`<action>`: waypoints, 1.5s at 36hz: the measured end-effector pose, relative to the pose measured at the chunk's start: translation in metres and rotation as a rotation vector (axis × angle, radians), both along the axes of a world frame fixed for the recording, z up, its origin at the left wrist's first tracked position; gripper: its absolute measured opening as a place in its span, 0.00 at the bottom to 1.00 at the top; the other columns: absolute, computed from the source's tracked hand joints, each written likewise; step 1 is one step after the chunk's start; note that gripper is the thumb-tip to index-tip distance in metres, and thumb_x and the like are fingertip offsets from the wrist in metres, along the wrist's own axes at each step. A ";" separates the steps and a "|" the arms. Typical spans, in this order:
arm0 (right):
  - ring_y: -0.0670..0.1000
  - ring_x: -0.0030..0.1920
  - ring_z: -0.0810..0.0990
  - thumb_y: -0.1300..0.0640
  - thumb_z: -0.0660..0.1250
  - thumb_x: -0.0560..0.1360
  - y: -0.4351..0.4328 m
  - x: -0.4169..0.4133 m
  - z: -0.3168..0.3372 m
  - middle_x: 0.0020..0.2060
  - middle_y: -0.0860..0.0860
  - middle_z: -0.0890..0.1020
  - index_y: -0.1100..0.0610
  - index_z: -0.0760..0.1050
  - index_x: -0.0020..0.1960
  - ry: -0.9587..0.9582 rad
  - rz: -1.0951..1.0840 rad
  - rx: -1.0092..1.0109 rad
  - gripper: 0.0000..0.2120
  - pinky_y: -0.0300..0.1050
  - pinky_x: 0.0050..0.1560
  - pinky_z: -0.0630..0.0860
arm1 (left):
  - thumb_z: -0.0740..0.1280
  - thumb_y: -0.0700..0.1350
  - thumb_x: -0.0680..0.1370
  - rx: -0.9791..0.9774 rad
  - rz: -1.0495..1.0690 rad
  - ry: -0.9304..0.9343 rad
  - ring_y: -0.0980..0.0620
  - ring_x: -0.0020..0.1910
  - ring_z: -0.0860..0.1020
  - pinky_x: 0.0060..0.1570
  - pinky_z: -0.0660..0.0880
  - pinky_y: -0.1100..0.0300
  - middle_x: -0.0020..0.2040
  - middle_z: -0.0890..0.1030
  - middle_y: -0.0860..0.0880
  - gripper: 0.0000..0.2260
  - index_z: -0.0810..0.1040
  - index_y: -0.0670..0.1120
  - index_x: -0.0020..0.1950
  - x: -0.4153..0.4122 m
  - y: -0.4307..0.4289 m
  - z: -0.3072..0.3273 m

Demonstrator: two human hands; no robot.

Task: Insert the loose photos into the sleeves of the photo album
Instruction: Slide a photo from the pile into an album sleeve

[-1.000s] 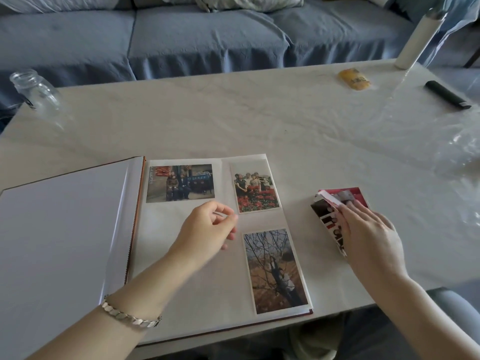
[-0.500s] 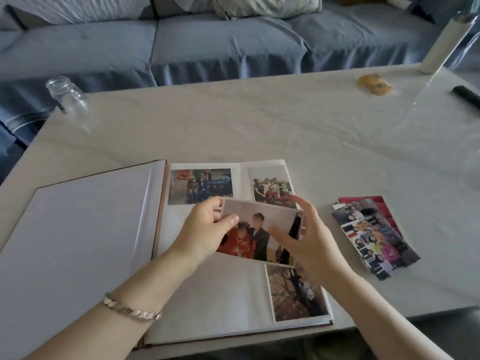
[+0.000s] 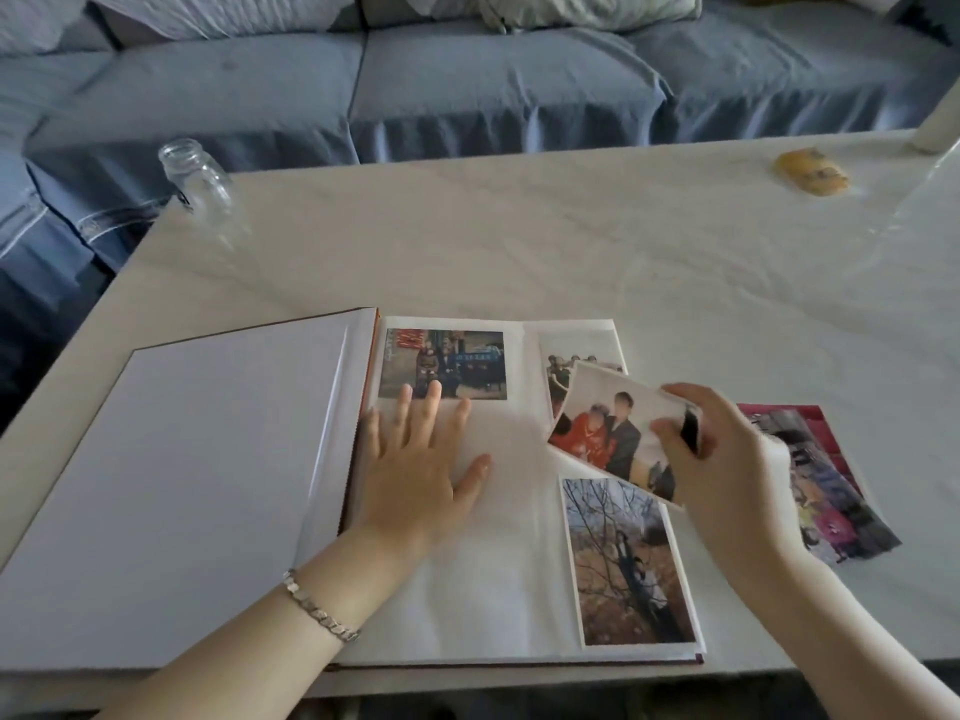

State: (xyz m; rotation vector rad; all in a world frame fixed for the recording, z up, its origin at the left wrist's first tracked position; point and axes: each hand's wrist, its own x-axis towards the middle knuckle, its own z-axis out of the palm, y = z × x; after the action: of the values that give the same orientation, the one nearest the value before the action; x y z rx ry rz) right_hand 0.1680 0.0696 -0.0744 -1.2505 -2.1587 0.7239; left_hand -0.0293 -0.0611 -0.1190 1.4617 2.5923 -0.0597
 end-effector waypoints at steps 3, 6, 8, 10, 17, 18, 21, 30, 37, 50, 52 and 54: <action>0.41 0.26 0.76 0.61 0.68 0.74 -0.009 -0.008 -0.005 0.28 0.43 0.77 0.54 0.76 0.61 -0.045 0.083 -0.046 0.16 0.36 0.28 0.75 | 0.27 0.67 0.70 0.068 0.007 0.000 0.46 0.76 0.39 0.68 0.29 0.50 0.78 0.42 0.50 0.38 0.45 0.56 0.77 0.001 -0.004 -0.004; 0.38 0.25 0.75 0.61 0.69 0.74 -0.015 -0.015 -0.011 0.26 0.38 0.72 0.53 0.77 0.61 -0.046 0.142 -0.122 0.16 0.28 0.29 0.72 | 0.28 0.67 0.69 0.080 0.012 -0.013 0.47 0.76 0.37 0.66 0.26 0.53 0.78 0.41 0.51 0.37 0.43 0.56 0.77 0.000 -0.004 -0.003; 0.37 0.26 0.75 0.60 0.69 0.74 -0.015 -0.019 -0.016 0.29 0.40 0.75 0.52 0.76 0.61 -0.051 0.146 -0.217 0.16 0.27 0.28 0.70 | 0.27 0.66 0.68 0.078 0.010 -0.016 0.48 0.76 0.37 0.66 0.26 0.53 0.78 0.40 0.51 0.37 0.42 0.57 0.77 -0.001 -0.005 -0.004; 0.38 0.29 0.76 0.60 0.70 0.73 -0.008 -0.021 -0.019 0.35 0.45 0.80 0.52 0.76 0.61 -0.044 0.138 -0.312 0.17 0.27 0.27 0.69 | 0.28 0.67 0.68 0.077 0.011 -0.027 0.47 0.76 0.38 0.68 0.28 0.51 0.78 0.41 0.51 0.38 0.42 0.57 0.77 -0.002 -0.005 -0.005; 0.42 0.29 0.81 0.60 0.72 0.71 0.018 -0.044 -0.027 0.34 0.47 0.82 0.61 0.80 0.50 -0.028 0.175 -0.616 0.08 0.38 0.33 0.80 | 0.25 0.69 0.65 0.056 0.007 -0.030 0.47 0.76 0.36 0.70 0.32 0.48 0.78 0.39 0.51 0.41 0.42 0.58 0.76 -0.002 -0.005 -0.005; 0.42 0.30 0.82 0.60 0.72 0.71 0.016 -0.050 -0.029 0.34 0.47 0.82 0.60 0.80 0.49 -0.034 0.196 -0.616 0.07 0.39 0.35 0.80 | 0.25 0.69 0.65 0.052 0.007 -0.027 0.47 0.76 0.36 0.70 0.32 0.48 0.78 0.39 0.51 0.40 0.41 0.58 0.76 -0.003 -0.005 -0.005; 0.43 0.31 0.81 0.59 0.72 0.72 0.006 -0.068 -0.030 0.33 0.45 0.81 0.58 0.80 0.46 -0.049 0.244 -0.596 0.05 0.39 0.36 0.79 | 0.24 0.69 0.65 0.059 0.008 -0.027 0.48 0.76 0.37 0.70 0.32 0.49 0.78 0.40 0.52 0.41 0.42 0.58 0.77 -0.003 -0.005 -0.005; 0.49 0.36 0.83 0.64 0.66 0.75 0.008 -0.065 -0.026 0.39 0.50 0.83 0.57 0.77 0.52 0.021 0.163 -0.677 0.07 0.45 0.39 0.82 | 0.17 0.70 0.60 0.050 -0.004 -0.045 0.48 0.76 0.37 0.69 0.32 0.50 0.78 0.41 0.53 0.48 0.43 0.58 0.77 -0.006 -0.005 -0.002; 0.47 0.31 0.83 0.67 0.69 0.72 0.008 -0.069 -0.025 0.34 0.50 0.82 0.63 0.80 0.51 -0.022 0.156 -0.672 0.08 0.36 0.35 0.80 | 0.28 0.66 0.67 0.063 -0.004 -0.055 0.49 0.76 0.37 0.70 0.33 0.50 0.78 0.41 0.54 0.39 0.46 0.58 0.77 -0.006 -0.005 0.000; 0.50 0.34 0.82 0.66 0.64 0.76 -0.005 -0.083 -0.017 0.35 0.56 0.83 0.62 0.80 0.40 0.020 0.173 -0.879 0.08 0.41 0.42 0.81 | 0.29 0.65 0.68 0.098 -0.003 -0.054 0.49 0.76 0.38 0.71 0.33 0.51 0.78 0.43 0.54 0.38 0.48 0.58 0.77 -0.005 -0.007 -0.003; 0.51 0.34 0.81 0.62 0.67 0.75 -0.007 -0.082 -0.016 0.35 0.58 0.83 0.59 0.79 0.36 0.002 0.151 -0.848 0.10 0.43 0.43 0.82 | 0.29 0.64 0.68 0.106 0.002 -0.062 0.49 0.76 0.38 0.71 0.34 0.51 0.78 0.43 0.54 0.37 0.49 0.58 0.77 -0.005 -0.008 -0.003; 0.51 0.33 0.81 0.58 0.72 0.72 -0.009 -0.082 -0.017 0.34 0.57 0.84 0.58 0.80 0.35 -0.043 0.156 -0.750 0.08 0.42 0.43 0.80 | 0.30 0.64 0.68 0.105 0.007 -0.073 0.50 0.76 0.38 0.71 0.34 0.51 0.78 0.43 0.55 0.37 0.49 0.58 0.77 -0.005 -0.008 -0.003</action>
State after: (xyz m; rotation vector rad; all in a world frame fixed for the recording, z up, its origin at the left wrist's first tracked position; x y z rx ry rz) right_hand 0.0860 0.0605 -0.0917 -1.4474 -2.0959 1.6908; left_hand -0.0343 -0.0687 -0.1217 1.4592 2.5773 0.1297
